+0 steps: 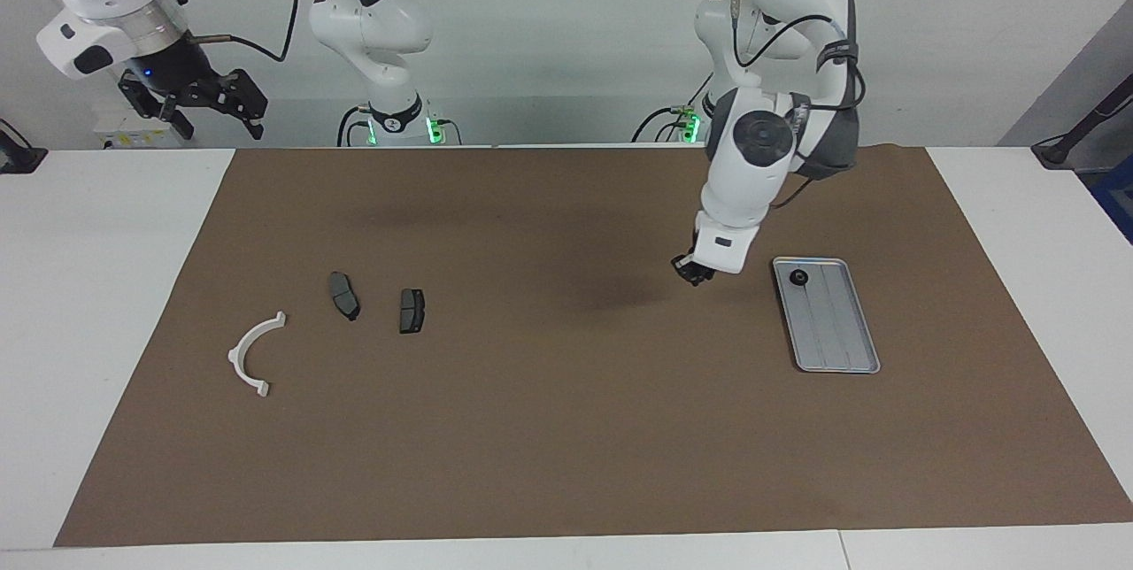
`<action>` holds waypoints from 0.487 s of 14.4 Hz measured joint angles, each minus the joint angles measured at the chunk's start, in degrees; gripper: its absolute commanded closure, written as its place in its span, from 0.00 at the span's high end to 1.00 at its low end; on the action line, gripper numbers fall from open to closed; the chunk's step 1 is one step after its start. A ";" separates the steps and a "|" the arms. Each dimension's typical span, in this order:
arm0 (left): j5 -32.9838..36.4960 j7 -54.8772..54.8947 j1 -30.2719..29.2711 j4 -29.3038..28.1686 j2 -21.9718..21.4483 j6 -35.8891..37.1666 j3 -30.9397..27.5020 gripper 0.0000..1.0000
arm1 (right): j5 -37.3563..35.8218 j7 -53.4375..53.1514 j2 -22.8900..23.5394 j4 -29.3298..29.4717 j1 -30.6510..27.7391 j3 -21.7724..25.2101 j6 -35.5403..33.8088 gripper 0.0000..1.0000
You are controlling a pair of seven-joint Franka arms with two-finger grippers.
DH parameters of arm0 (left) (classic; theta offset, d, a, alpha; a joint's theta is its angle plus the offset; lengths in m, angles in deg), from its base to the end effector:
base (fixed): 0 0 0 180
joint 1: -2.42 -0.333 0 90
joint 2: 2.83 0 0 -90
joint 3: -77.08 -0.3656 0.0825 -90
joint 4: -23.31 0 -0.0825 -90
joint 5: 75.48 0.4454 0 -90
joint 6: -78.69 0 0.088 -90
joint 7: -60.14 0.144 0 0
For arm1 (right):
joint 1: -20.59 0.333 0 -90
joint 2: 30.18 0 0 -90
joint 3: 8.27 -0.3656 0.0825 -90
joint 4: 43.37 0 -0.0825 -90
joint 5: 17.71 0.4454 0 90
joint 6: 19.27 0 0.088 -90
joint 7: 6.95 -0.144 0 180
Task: Pick bearing gear from pile to tray
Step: 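Carry the second bearing with the left gripper and lower it into the tray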
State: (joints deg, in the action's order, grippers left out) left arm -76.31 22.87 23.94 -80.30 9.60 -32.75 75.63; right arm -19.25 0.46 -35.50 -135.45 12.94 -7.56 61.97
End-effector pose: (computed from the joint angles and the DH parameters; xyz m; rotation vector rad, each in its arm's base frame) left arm 0.6303 -0.2327 0.4003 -3.0716 -0.4731 0.1152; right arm 0.5554 -0.0862 0.6605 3.1255 -0.0301 -0.1548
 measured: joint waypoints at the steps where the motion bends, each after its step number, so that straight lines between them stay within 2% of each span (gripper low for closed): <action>1: 0.01 4.02 -2.45 -0.72 -0.62 0.29 -0.06 0.00 | 0.00 0.00 0.00 0.00 0.00 -0.01 0.00 1.00; 7: 0.04 24.19 -14.43 -5.61 -1.18 -2.10 -0.10 0.00 | 0.00 0.00 0.03 0.00 0.00 -0.03 -0.03 1.00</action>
State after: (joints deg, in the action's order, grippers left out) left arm -76.27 47.06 9.51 -85.91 8.42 -34.85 75.54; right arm -19.25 0.46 -35.47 -135.46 12.94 -7.59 61.94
